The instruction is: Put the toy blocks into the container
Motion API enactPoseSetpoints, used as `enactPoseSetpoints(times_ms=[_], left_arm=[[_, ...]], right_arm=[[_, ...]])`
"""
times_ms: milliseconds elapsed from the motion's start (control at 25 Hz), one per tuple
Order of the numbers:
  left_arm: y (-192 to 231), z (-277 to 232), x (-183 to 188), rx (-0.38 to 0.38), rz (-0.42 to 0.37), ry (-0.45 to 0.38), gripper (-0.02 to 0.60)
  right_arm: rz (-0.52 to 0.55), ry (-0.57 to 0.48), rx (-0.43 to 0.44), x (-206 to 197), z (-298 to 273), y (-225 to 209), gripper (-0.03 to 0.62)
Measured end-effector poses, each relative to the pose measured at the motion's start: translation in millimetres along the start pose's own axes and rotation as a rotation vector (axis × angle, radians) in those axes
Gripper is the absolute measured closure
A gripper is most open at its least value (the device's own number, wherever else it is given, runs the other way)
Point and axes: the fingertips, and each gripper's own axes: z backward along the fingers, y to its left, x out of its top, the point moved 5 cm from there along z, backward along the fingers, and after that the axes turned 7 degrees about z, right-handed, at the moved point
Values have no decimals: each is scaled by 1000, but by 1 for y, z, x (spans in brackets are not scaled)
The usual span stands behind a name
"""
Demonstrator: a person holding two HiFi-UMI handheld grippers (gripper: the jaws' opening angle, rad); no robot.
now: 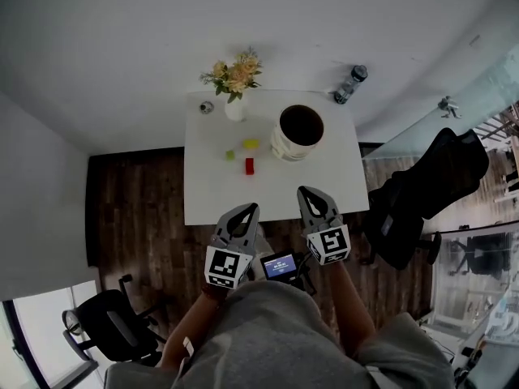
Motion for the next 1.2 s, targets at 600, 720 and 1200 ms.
enactPoseSetpoints(times_ms=[600, 720, 1200], left_arm=[[45, -83, 11, 154, -73, 93, 575], [50, -82, 7, 221, -51, 104, 575], [72, -86, -9, 304, 0, 130, 575]], right_arm=[[113, 28, 326, -71, -121, -40, 591], [156, 44, 414, -92, -145, -25, 589], [283, 225, 739, -151, -224, 30, 355]])
